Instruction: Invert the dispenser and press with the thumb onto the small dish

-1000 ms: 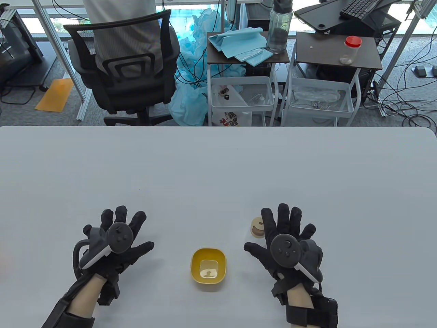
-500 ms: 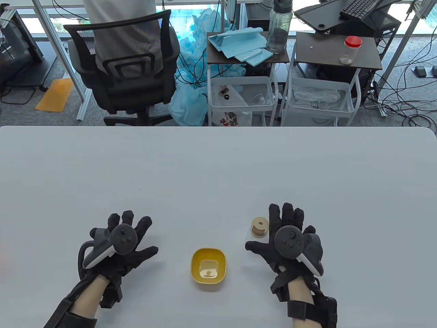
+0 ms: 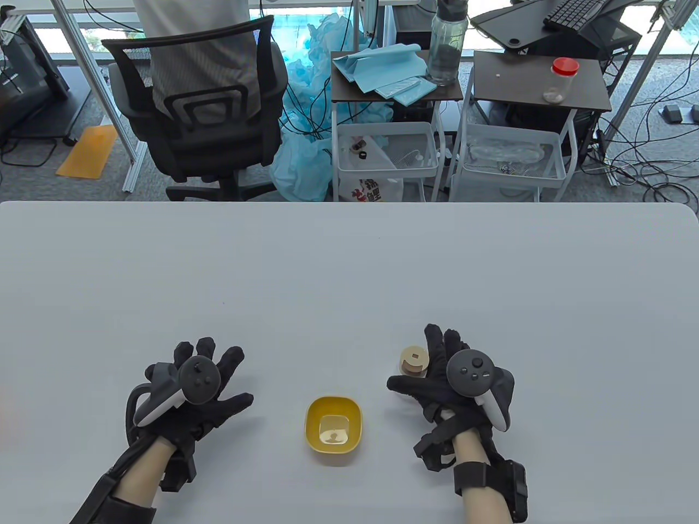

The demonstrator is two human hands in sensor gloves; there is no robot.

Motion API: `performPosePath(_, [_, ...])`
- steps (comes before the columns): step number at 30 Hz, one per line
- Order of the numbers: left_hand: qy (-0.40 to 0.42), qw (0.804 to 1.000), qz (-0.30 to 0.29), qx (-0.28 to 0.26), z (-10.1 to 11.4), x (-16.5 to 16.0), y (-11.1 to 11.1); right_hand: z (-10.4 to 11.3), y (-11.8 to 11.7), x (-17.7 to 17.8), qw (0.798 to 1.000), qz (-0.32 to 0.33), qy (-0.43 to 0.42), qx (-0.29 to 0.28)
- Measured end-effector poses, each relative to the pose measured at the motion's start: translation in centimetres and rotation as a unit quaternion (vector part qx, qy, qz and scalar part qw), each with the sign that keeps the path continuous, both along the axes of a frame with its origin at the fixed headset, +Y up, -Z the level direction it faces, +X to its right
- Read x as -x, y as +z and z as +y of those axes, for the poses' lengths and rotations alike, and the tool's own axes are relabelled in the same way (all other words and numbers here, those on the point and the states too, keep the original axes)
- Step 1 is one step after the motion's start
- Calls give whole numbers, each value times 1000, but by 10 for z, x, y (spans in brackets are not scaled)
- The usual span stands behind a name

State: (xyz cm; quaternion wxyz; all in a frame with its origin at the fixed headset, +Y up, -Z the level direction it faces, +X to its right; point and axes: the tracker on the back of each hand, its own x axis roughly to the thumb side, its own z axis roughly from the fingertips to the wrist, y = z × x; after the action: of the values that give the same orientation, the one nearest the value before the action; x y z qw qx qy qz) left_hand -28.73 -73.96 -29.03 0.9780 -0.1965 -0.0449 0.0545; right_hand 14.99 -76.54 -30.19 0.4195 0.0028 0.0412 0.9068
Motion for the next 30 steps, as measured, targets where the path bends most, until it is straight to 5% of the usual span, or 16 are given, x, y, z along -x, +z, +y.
performPosePath(12, [3, 1000, 2, 11, -1, 1, -2, -4, -8, 1, 998, 9, -68, -15])
performPosePath(17, [5, 1000, -1, 17, -1, 1, -3, 8, -2, -2, 987, -13, -91, -135])
performPosePath(21, [9, 1000, -3, 14, 0, 1, -2, 18, 0, 0, 987, 29, -91, -127])
performPosePath(30, [15, 1000, -10, 10, 3, 0, -1, 58, 5, 28, 982, 134, 100, -94])
